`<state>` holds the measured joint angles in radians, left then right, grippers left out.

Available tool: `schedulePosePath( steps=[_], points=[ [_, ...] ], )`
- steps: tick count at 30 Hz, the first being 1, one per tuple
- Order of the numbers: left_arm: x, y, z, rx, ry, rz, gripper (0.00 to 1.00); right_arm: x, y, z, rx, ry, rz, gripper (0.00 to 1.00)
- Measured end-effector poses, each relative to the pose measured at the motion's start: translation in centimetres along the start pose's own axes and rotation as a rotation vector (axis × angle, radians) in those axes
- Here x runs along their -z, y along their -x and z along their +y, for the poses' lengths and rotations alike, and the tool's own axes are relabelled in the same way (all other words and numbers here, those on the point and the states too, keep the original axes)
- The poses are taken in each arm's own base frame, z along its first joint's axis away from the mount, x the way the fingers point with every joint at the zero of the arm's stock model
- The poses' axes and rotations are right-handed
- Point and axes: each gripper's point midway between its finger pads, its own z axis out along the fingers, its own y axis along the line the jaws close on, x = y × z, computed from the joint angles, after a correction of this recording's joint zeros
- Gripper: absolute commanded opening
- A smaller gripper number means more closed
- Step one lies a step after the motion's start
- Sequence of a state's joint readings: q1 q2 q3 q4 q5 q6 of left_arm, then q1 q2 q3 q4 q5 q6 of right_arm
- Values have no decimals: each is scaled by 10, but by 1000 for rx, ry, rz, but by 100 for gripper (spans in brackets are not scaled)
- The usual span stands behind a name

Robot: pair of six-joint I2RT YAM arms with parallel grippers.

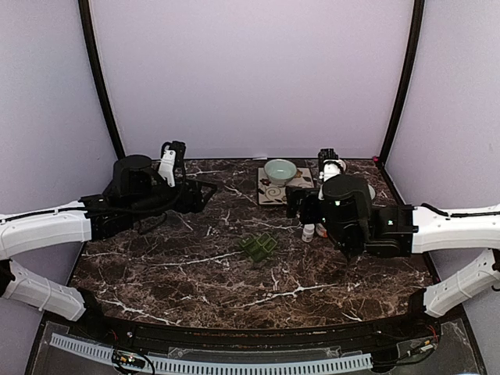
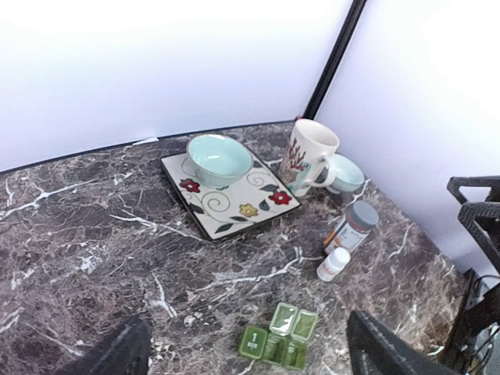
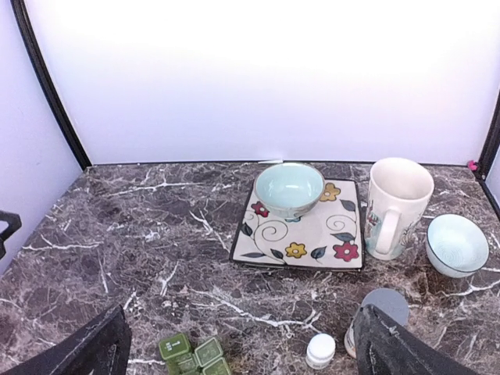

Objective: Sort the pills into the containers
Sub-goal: Adjust the pill container at the center of the board, then pick up the pill bottle from the center of the board.

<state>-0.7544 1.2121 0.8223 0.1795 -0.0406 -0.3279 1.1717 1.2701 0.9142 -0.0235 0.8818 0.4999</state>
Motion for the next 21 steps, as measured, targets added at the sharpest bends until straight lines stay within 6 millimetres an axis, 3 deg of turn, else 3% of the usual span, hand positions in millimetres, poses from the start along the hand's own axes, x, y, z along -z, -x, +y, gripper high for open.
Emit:
schedulePosePath(
  steps=[6, 10, 15, 18, 21],
  points=[
    [32, 11, 3, 39, -3, -103, 99, 8, 44, -15, -112, 91, -110, 100],
    [38, 13, 5, 36, -8, -125, 99, -1, 61, -18, -112, 110, -120, 90],
    [28, 2, 10, 26, 18, -84, 96, -33, 64, 7, -22, 72, -22, 84],
    [21, -6, 17, 25, 54, -51, 95, -48, 54, 17, 6, 44, 62, 76],
    [14, -10, 23, 26, 93, -26, 94, -57, 43, 19, -23, 16, 162, 75]
  ],
)
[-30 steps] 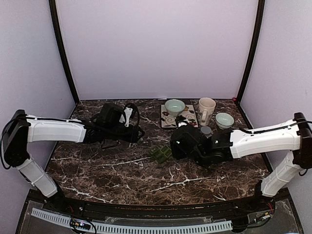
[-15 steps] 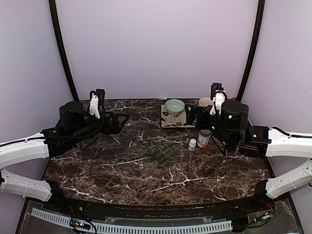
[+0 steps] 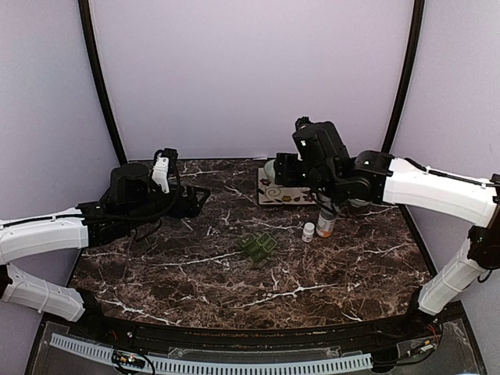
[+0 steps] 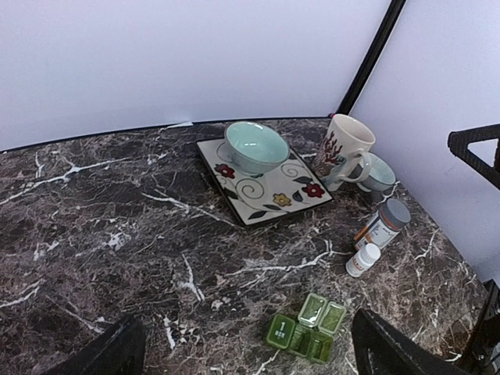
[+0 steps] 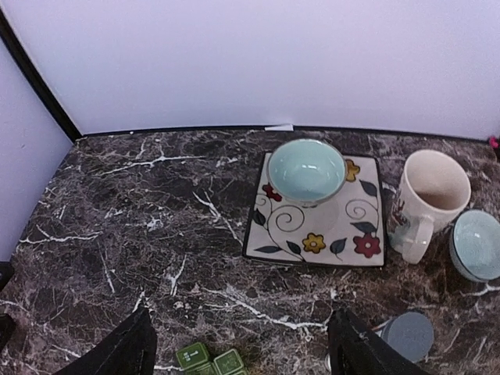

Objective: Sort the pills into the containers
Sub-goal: Pick up the pill bottle from the center of the board.

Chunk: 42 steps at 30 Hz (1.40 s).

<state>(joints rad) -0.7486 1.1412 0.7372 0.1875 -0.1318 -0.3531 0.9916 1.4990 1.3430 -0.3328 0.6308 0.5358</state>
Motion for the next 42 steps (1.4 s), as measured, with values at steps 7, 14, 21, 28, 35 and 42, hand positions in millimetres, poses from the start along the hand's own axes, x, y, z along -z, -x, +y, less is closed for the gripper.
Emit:
schedulePosePath(
  steps=[7, 14, 21, 28, 35, 42],
  points=[
    [-8, -5, 7, 27, 53, 34, 94, -20, -45, -19, -234, -74, 263, 69],
    [-10, -16, 10, 39, 61, 73, 92, -37, -90, -32, -499, -123, 464, 68],
    [-15, -28, 9, 57, 53, 111, 86, -50, -114, -37, -674, -176, 573, 66],
    [-15, -44, 13, 77, 58, 148, 85, -51, -128, -51, -714, -313, 628, 66],
    [-16, -46, 11, 84, 47, 156, 85, -43, -113, -63, -678, -394, 609, 65],
    [-17, -50, 11, 87, 43, 166, 84, -39, -138, -79, -631, -485, 668, 64]
  ],
)
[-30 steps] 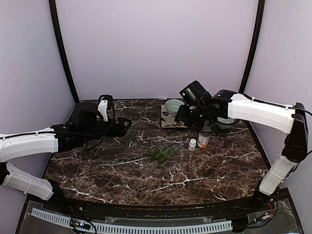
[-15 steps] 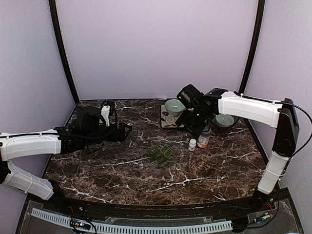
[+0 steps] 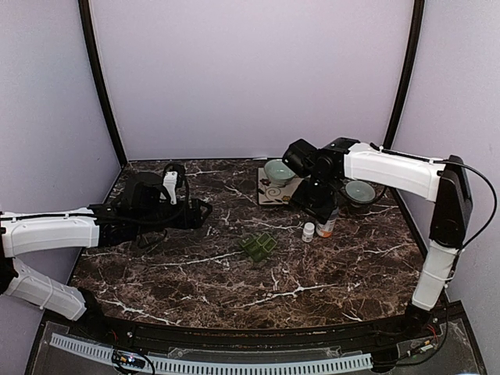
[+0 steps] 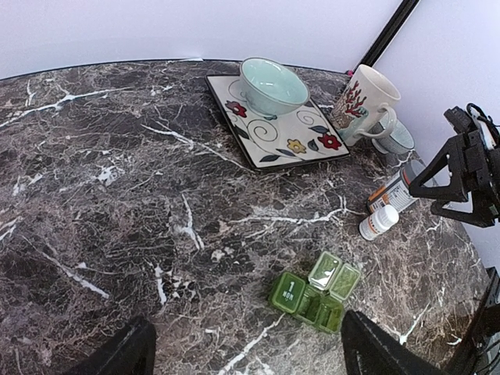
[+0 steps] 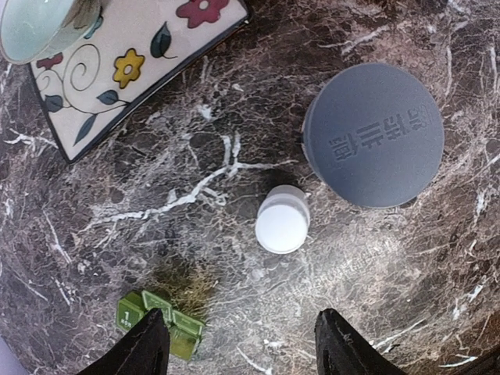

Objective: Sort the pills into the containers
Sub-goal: Pick up the pill bottle from the center of the board.

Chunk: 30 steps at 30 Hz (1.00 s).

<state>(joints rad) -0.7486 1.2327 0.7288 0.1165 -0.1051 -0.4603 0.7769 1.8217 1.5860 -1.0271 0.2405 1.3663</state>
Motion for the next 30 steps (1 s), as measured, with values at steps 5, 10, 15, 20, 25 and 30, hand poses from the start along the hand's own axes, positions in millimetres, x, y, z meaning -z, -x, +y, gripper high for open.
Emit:
schedulePosePath(
  steps=[5, 10, 15, 20, 25, 30],
  points=[
    [-1, -5, 2, 0, 5, 11, 84, -10, 1, -11, 2, -47, 8, 64],
    [-1, -6, 2, 0, 1, 13, 83, -18, 5, -15, 7, -72, 11, 64],
    [-1, -8, 1, -1, -4, 19, 83, -30, 7, -22, 10, -100, 26, 63],
    [-1, -8, 1, -1, -7, 20, 83, -40, 10, -27, 12, -115, 36, 63],
    [-2, -10, 2, -1, -4, 27, 83, -49, 11, -25, 21, -114, 43, 62],
    [-4, -13, 3, -2, 0, 34, 83, -56, 8, -24, 36, -121, 57, 62]
  ],
)
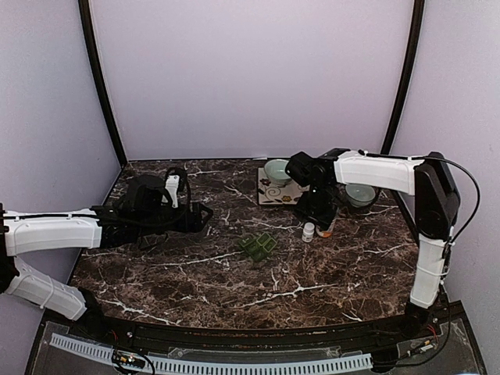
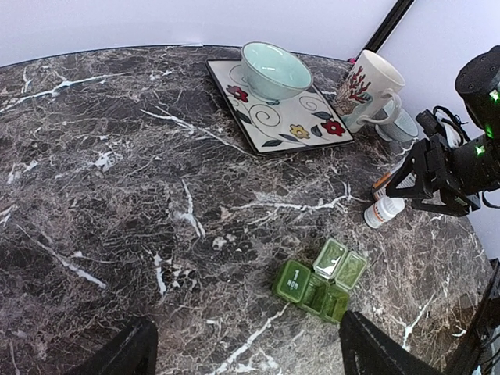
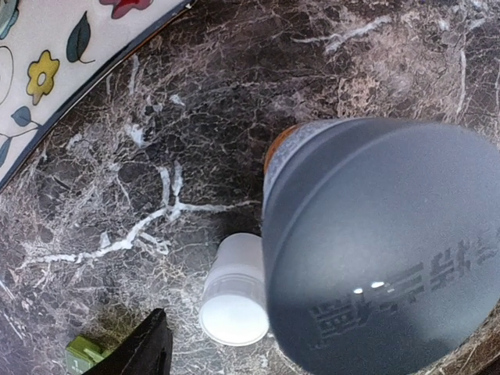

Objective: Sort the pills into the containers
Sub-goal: Pick up the pill bottle from the center of the board.

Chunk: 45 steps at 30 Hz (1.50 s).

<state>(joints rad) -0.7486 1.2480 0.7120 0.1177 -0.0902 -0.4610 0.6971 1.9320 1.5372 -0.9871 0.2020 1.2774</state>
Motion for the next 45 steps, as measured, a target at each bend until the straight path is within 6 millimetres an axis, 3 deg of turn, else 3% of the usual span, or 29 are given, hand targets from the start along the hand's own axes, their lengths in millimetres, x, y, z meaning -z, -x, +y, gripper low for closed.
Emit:
schedulePosePath(
  steps=[11, 31, 40, 45],
  points=[
    [-2, -3, 1, -1, 5, 10, 83, -7, -1, 3, 19, 3, 5, 53],
    [-3, -4, 2, -2, 6, 13, 83, -11, -3, 6, 21, 12, 24, 49],
    [-3, -4, 2, -2, 6, 13, 83, -15, -4, 6, 31, 12, 28, 38],
    [-3, -4, 2, -2, 7, 13, 83, -15, -4, 6, 33, 12, 30, 26]
  ],
)
